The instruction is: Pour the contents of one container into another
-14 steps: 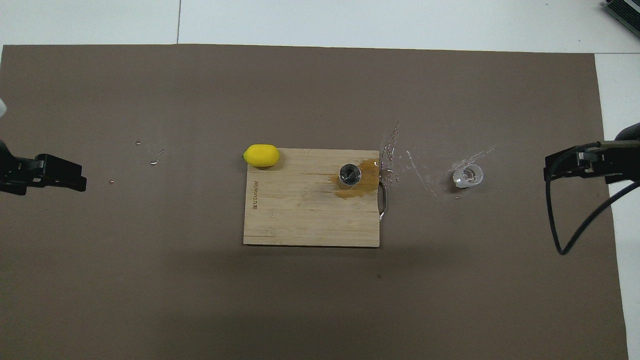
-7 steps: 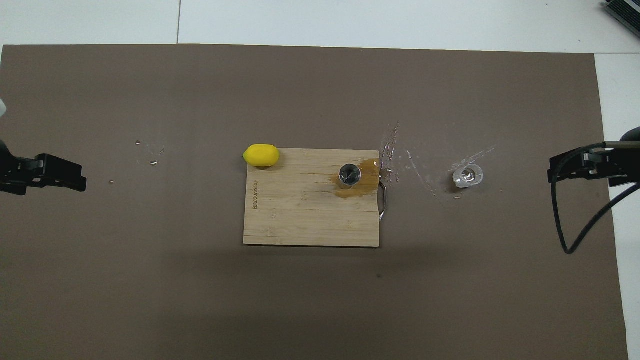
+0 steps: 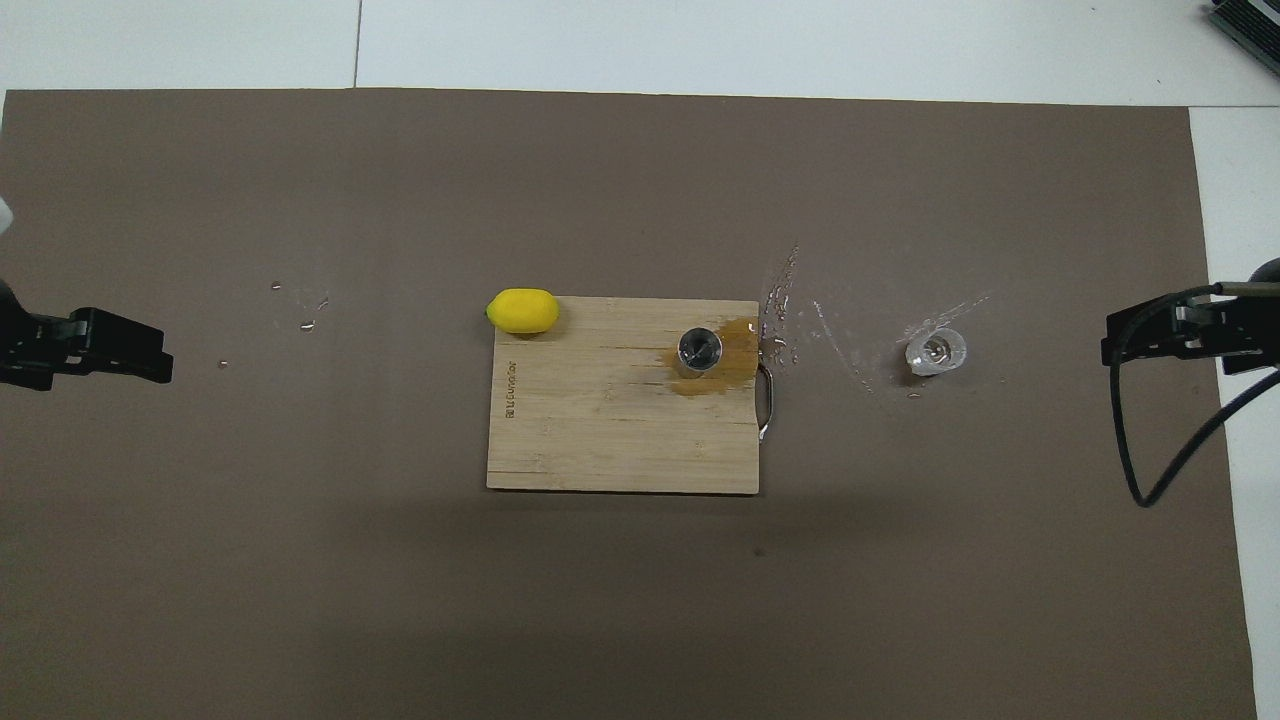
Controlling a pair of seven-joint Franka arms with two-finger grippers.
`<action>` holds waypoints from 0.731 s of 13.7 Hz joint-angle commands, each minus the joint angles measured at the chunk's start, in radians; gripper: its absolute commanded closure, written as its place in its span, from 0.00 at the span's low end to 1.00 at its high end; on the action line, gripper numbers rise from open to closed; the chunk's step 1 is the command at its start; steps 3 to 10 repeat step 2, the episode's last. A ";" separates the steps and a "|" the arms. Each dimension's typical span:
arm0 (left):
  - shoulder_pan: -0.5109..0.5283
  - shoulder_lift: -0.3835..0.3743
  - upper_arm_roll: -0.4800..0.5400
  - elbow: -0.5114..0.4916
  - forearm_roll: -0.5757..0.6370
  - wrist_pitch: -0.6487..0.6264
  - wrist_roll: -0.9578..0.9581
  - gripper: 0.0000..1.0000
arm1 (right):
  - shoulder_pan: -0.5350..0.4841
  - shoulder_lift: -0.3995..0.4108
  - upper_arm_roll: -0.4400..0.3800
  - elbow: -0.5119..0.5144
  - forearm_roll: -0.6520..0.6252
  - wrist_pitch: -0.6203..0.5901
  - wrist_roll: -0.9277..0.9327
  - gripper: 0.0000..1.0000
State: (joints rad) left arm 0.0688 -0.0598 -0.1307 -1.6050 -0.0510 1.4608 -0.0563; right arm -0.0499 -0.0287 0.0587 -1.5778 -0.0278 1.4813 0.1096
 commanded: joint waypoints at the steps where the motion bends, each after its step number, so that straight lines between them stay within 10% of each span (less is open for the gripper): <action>1: 0.002 -0.006 -0.001 -0.007 0.016 -0.007 0.003 0.00 | -0.008 -0.027 0.004 -0.033 0.019 0.016 0.007 0.00; 10: 0.002 -0.006 -0.003 -0.007 0.016 -0.007 0.003 0.00 | -0.007 -0.028 0.004 -0.033 0.019 0.016 0.007 0.00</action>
